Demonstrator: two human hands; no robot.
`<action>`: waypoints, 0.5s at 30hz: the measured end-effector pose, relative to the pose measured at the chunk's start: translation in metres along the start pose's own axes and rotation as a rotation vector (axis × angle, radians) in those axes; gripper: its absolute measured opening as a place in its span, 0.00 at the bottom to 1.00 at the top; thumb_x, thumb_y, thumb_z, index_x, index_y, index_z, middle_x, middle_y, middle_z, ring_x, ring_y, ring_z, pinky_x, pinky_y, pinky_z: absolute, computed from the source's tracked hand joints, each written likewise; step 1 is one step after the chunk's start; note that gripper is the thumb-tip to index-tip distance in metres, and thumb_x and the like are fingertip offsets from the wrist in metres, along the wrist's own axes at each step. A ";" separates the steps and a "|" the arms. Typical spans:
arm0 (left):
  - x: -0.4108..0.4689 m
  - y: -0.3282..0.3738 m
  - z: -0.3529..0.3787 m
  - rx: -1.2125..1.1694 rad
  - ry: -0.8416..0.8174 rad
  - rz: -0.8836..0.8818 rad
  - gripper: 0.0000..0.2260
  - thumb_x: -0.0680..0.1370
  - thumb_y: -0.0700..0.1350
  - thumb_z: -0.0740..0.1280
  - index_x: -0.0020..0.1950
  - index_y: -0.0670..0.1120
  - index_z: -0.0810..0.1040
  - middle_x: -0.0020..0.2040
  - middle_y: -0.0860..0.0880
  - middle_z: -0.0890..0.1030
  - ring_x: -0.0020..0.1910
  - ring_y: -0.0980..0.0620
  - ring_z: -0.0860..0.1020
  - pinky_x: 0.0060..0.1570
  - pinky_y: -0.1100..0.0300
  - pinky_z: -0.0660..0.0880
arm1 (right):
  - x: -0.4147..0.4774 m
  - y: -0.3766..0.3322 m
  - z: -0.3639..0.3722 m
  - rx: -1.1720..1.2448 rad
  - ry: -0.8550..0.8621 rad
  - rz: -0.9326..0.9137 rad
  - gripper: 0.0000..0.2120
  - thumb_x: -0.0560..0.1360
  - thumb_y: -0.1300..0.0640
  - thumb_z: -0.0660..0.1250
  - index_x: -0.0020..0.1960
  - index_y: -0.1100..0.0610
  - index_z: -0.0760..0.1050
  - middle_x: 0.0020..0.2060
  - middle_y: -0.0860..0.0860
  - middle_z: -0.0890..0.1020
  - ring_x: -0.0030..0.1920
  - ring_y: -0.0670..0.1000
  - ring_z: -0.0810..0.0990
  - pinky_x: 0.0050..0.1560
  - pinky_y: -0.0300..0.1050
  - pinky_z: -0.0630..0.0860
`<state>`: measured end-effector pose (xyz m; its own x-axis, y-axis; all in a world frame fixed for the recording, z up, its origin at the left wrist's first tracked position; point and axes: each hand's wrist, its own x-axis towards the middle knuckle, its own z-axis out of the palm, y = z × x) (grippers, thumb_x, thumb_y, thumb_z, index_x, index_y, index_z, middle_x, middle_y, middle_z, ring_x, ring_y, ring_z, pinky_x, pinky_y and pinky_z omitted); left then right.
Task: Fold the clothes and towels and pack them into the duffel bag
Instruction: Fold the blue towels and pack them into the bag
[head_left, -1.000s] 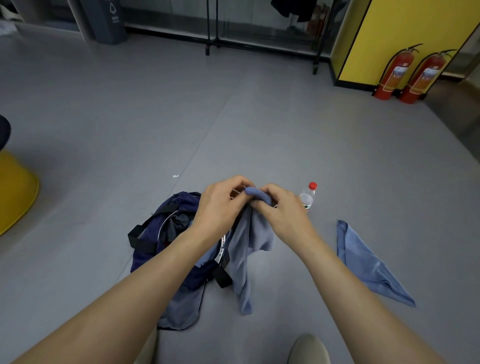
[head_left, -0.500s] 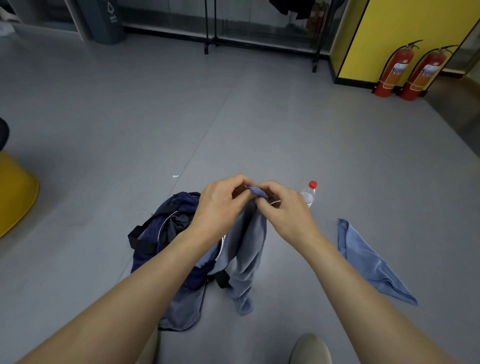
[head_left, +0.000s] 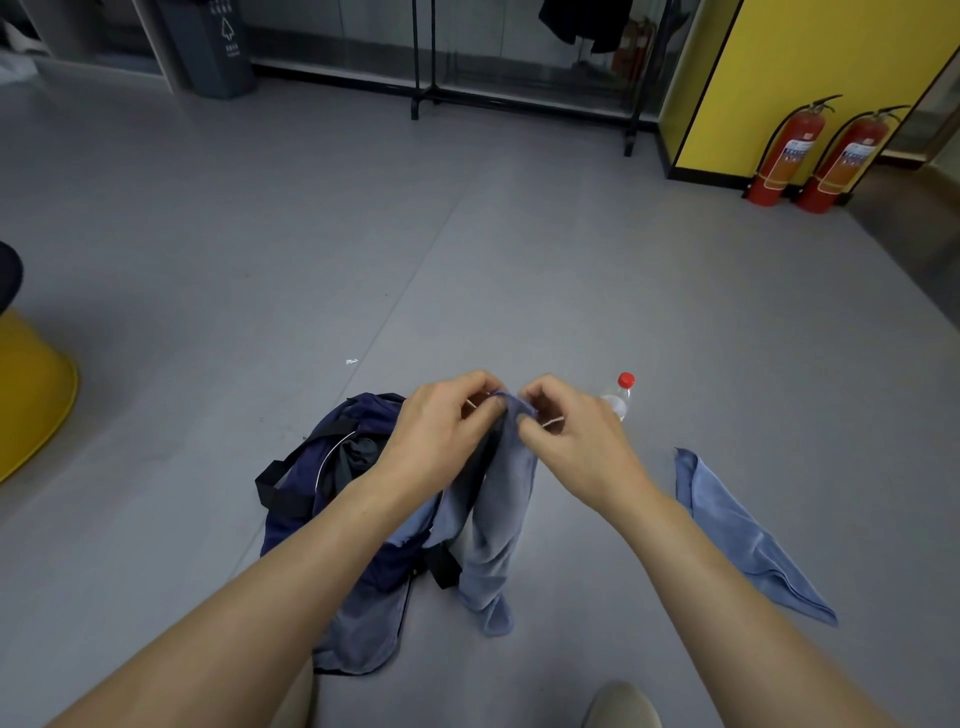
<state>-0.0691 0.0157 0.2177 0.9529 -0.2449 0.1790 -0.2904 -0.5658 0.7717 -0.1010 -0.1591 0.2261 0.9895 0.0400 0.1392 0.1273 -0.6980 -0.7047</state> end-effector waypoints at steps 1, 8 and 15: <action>-0.001 0.000 0.001 0.036 -0.002 0.007 0.05 0.80 0.49 0.66 0.49 0.56 0.81 0.40 0.57 0.83 0.39 0.59 0.79 0.44 0.56 0.76 | 0.000 -0.001 0.000 -0.037 -0.020 -0.019 0.02 0.76 0.54 0.66 0.46 0.46 0.75 0.37 0.41 0.81 0.40 0.45 0.79 0.47 0.49 0.76; -0.002 -0.007 -0.001 0.221 0.067 0.169 0.07 0.80 0.51 0.66 0.52 0.55 0.84 0.45 0.57 0.84 0.45 0.58 0.80 0.45 0.56 0.76 | -0.002 -0.005 -0.005 -0.282 -0.017 -0.099 0.11 0.78 0.41 0.64 0.50 0.46 0.80 0.40 0.43 0.82 0.44 0.45 0.78 0.49 0.31 0.60; -0.001 -0.014 0.003 0.215 0.038 0.245 0.07 0.80 0.52 0.67 0.54 0.58 0.84 0.42 0.57 0.82 0.44 0.59 0.79 0.44 0.58 0.75 | -0.002 -0.001 -0.008 -0.332 0.030 -0.139 0.09 0.81 0.50 0.63 0.53 0.45 0.83 0.41 0.43 0.85 0.43 0.48 0.81 0.48 0.44 0.66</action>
<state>-0.0661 0.0211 0.2048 0.8539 -0.3670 0.3689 -0.5192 -0.6477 0.5575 -0.1042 -0.1638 0.2321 0.9612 0.1335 0.2412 0.2263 -0.8818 -0.4139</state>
